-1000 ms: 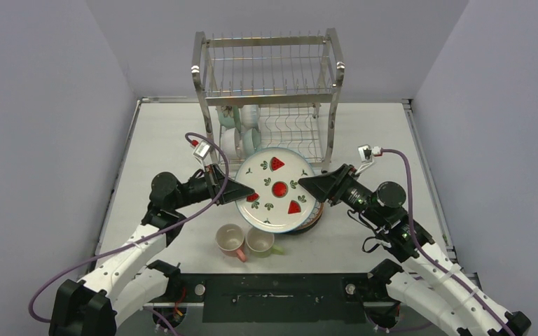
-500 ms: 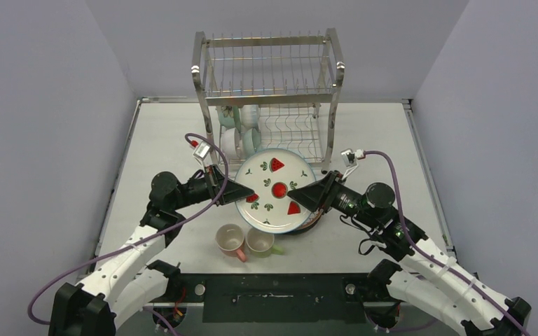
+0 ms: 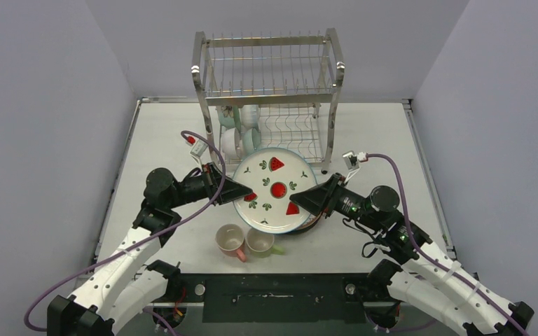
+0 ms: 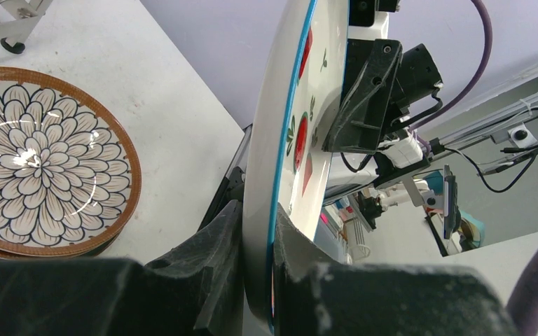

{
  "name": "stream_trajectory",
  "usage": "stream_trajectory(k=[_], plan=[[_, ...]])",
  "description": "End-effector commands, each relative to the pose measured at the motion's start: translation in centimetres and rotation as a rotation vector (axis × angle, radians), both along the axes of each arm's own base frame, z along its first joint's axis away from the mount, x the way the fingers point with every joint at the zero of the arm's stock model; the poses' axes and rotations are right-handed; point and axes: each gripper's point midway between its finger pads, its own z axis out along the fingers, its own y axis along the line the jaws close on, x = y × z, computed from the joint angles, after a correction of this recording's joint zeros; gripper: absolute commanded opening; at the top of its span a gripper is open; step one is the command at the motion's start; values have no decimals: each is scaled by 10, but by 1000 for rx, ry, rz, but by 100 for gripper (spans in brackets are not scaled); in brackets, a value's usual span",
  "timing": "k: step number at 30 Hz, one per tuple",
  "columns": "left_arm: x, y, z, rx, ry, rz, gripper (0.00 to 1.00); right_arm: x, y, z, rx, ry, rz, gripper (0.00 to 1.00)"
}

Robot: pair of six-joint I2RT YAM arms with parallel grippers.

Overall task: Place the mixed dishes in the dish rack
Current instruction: Insert the plate into the dish rack.

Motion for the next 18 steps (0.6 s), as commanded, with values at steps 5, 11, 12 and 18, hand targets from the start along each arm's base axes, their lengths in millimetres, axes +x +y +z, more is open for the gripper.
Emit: stream_trajectory(k=[5, 11, 12, 18], plan=[[-5, 2, 50, -68, -170, 3, 0, -5, 10, 27, 82, -53, 55, 0], [-3, 2, 48, -63, -162, 2, 0, -2, 5, 26, 78, -65, 13, 0], [-3, 1, 48, -62, -160, 2, 0, -1, 3, 27, 76, -66, 3, 0], [1, 1, 44, -41, -146, 16, 21, 3, -3, 36, 43, -91, -37, 0]])
